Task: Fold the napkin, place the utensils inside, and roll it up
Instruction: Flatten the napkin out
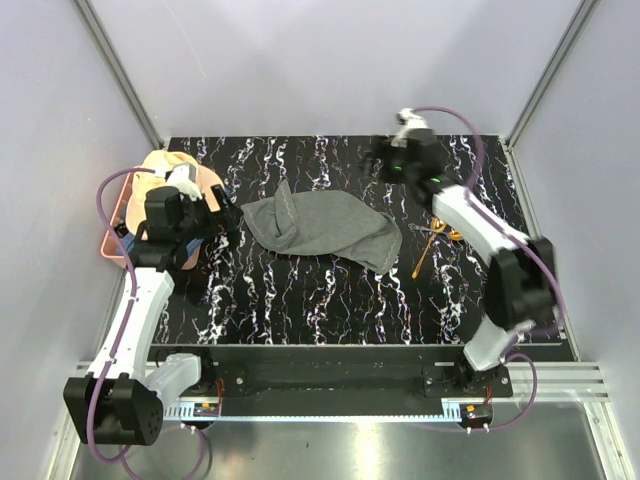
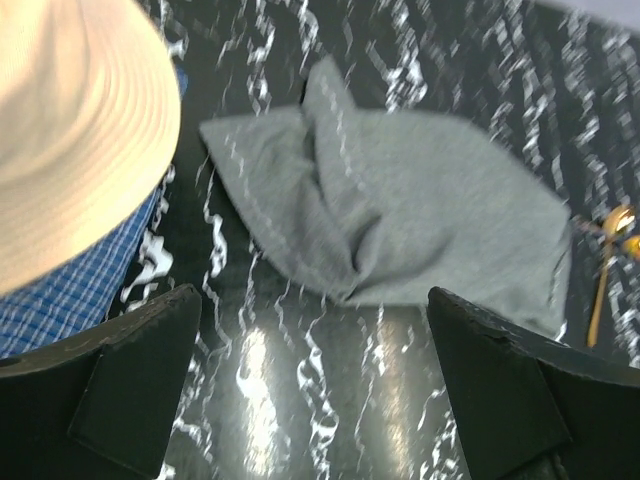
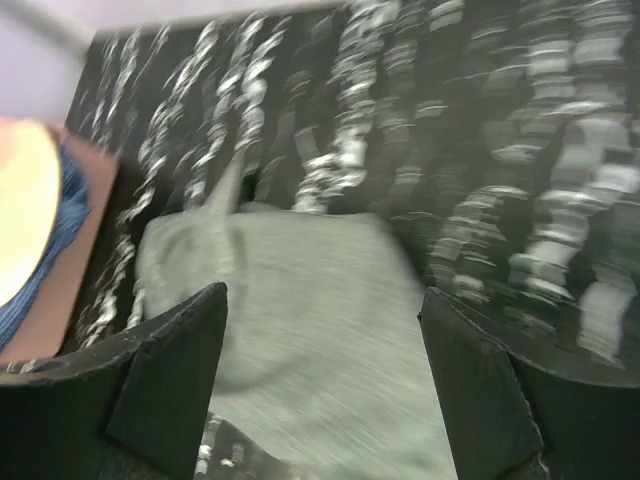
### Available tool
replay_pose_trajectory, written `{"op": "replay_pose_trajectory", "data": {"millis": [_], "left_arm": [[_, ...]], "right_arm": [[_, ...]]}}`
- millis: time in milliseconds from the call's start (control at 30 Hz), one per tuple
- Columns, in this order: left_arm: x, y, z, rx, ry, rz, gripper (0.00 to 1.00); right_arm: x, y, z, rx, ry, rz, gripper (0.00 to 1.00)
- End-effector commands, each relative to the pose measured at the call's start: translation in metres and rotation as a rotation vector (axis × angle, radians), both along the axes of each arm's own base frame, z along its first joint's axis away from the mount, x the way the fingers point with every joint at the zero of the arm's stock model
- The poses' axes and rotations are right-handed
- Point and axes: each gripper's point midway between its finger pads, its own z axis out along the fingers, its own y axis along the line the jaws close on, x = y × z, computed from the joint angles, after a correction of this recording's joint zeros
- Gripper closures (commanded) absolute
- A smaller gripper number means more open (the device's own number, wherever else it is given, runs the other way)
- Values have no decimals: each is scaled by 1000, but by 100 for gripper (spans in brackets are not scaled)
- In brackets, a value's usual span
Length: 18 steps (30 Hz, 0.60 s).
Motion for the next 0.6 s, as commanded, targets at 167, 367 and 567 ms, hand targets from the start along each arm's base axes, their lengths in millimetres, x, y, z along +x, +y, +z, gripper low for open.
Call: {"op": "replay_pose_trajectory", "data": {"millis": [167,367,567], "left_arm": [[-3,1,2,28,5,-21,1],[-3,-4,-1,7,12,-41,1],[-2,-12,-6,-32,40,-69,1]], "right_arm": [[20,183,-56,59,169,355,19],[45,233,-95,52,163,429,24],[73,246,-127,-10,115,395,28]]}}
